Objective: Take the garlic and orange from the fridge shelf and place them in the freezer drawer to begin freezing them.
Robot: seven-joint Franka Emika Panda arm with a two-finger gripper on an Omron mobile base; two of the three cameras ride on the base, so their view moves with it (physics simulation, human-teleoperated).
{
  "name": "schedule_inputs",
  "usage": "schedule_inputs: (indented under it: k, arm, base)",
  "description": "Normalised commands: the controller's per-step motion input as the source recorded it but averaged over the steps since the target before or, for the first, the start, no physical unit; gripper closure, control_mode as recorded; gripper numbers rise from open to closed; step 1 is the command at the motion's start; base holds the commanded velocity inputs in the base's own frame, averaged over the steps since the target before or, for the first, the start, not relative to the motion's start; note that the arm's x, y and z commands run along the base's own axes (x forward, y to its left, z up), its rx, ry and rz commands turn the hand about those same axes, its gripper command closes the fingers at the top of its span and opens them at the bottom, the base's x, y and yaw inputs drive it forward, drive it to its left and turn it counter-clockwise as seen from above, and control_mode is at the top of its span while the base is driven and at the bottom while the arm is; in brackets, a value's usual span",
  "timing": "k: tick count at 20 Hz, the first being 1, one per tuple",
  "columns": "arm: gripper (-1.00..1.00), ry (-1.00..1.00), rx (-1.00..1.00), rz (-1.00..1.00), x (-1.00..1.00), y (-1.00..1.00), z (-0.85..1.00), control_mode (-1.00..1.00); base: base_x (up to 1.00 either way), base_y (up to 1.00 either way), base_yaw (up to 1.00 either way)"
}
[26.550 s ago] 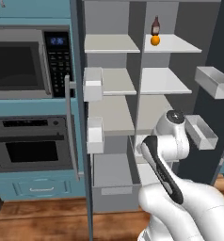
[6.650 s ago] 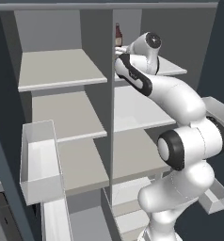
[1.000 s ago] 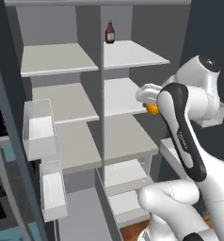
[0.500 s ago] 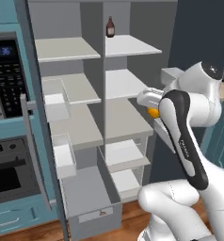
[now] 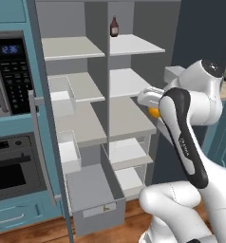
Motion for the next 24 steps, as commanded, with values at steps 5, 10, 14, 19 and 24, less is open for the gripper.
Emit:
schedule_inputs:
  k: [5,10,14,19,24]
  arm:
    - [1.0,0.0,-0.1,0.07,0.26,0.0,-0.91,-1.0]
    - [1.0,0.03,-0.17,0.07,0.82,0.01,-0.92,-1.0]
    - [1.0,0.16,-0.08,0.25,0.91,0.05,-1.0,-1.0]
    - [1.0,0.06,-0.06,0.29,0.68,0.11,-0.79,-1.0]
    - [1.0,0.0,-0.02,0.28,0.31,0.02,-0.45,-1.0]
  base:
    - [0.0,0.0,0.0]
    - [0.0,0.0,0.0]
    - [0.0,0.0,0.0]
    - [0.0,0.0,0.0]
    - [0.0,0.0,0.0]
